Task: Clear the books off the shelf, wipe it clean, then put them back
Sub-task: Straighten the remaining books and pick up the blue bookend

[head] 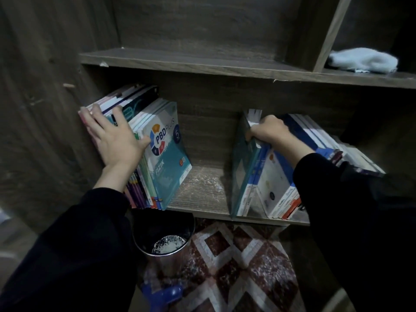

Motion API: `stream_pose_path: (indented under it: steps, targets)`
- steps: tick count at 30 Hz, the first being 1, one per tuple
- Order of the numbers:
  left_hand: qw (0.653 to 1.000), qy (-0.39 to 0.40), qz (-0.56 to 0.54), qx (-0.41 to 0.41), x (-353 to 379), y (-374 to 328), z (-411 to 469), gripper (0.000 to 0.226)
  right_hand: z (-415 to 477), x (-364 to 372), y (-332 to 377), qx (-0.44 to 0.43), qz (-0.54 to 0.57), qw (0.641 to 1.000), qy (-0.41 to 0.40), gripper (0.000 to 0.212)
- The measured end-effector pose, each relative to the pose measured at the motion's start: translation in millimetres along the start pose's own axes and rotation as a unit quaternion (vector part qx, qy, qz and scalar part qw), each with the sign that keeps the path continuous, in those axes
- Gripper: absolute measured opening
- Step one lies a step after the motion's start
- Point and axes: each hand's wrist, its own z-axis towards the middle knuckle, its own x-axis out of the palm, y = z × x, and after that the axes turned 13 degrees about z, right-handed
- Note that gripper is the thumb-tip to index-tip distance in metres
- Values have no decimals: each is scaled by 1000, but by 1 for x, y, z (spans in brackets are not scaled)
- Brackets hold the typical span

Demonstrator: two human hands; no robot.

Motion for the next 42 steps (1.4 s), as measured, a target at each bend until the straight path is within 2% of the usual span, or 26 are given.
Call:
stream_pose_path:
  steps: [3,11,14,16,19,21,24,26,27,29,31,35,39,42]
  targets:
    - [1000,-1,-4,11,0,5,0,85,-7,37,20,-35,0,999,-30,40]
    - [1000,8,6,28,-3,16,-2,94,-33,133,88,-104,68,991,-42,41]
    - [999,15,13,35,-3,18,-2,92,-39,154,104,-160,38,986,-28,36]
    - [999,22,22,43,-4,21,-3,91,-35,155,108,-170,20,985,-11,43]
    - [998,31,-9,57,-7,25,-8,82,-21,156,94,-146,61,985,75,64]
    - [995,49,-62,52,-10,25,-9,79,-24,158,75,-144,147,965,165,81]
    - [989,94,-95,61,-15,28,-9,98,-33,166,33,-133,262,904,310,99]
    - [989,98,-64,90,-14,33,-9,116,-39,176,2,-140,249,880,378,103]
    - [990,90,-46,99,-13,34,-10,122,-42,185,-11,-160,216,881,390,113]
    - [993,62,-26,95,-9,35,-10,123,-45,207,-27,-212,125,901,357,132]
    - [996,40,-14,73,-6,31,-9,119,-43,225,-32,-246,58,922,292,138]
    - [999,12,20,47,1,26,-9,115,-25,233,-33,-265,-30,940,214,137]
    - [998,4,41,54,6,29,-9,115,-15,235,-37,-287,-58,935,199,129]
    - [998,2,45,52,5,28,-9,116,-12,239,-55,-300,-34,931,206,126]
